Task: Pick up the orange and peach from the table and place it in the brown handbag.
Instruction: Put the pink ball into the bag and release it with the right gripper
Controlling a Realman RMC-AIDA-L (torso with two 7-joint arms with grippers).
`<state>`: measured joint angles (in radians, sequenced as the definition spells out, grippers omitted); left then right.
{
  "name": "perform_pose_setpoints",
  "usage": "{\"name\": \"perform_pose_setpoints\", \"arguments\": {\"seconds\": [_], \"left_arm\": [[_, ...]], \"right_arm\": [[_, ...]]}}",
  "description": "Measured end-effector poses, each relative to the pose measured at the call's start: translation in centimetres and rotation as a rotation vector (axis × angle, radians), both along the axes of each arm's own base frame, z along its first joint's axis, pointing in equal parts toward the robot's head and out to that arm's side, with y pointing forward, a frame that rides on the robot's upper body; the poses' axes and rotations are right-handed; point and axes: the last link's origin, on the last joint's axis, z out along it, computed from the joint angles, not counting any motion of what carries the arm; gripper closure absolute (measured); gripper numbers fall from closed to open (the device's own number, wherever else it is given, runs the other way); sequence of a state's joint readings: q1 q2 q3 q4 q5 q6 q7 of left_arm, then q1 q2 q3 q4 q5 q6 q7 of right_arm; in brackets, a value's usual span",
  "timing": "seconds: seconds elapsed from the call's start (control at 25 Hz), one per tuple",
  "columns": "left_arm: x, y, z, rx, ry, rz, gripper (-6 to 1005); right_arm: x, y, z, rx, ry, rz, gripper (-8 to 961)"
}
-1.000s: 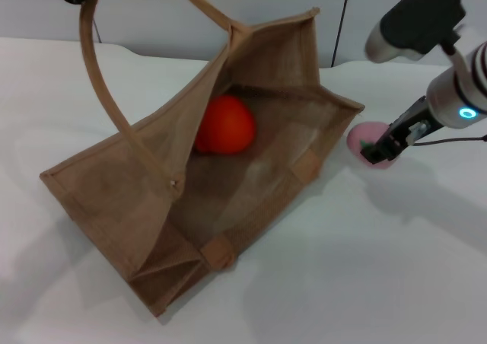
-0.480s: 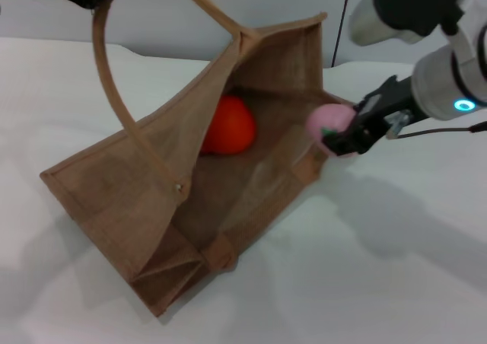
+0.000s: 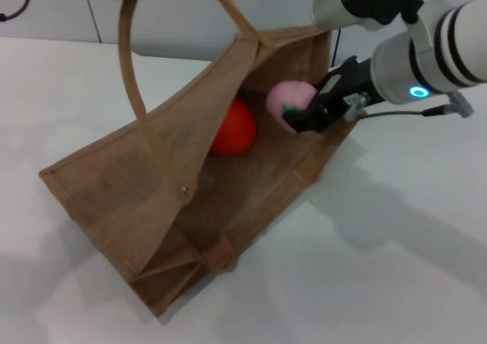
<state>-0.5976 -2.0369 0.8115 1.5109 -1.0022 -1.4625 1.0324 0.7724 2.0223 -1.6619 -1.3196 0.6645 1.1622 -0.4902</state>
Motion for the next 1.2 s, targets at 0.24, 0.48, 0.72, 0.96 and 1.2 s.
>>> {"name": "perform_pose_setpoints", "arguments": {"seconds": [0.24,0.48,0.72,0.96,1.2], "left_arm": [[0.7,0.0,-0.3,-0.006,-0.003,-0.025,889],[1.1,-0.1,-0.1,-0.002,-0.011,-0.043,889],[1.7,-0.2,0.2,0.006,-0.005,-0.062,889],[2.6,-0.4,0.7,0.023,0.007,-0.092,889],[3.0,-0.5,0.9,0.033,0.008,-0.101,889]], "right_arm": [[0.8,1.4,-1.1,0.005,0.020,0.000,434],[0.6,1.8,-2.1,-0.026,0.081,0.050,436],[0.0,2.2,-2.4,-0.008,0.113,0.107,437],[-0.3,2.7,-2.5,0.003,0.153,0.091,436],[0.1,3.4,-2.8,0.013,0.150,0.068,435]]}}
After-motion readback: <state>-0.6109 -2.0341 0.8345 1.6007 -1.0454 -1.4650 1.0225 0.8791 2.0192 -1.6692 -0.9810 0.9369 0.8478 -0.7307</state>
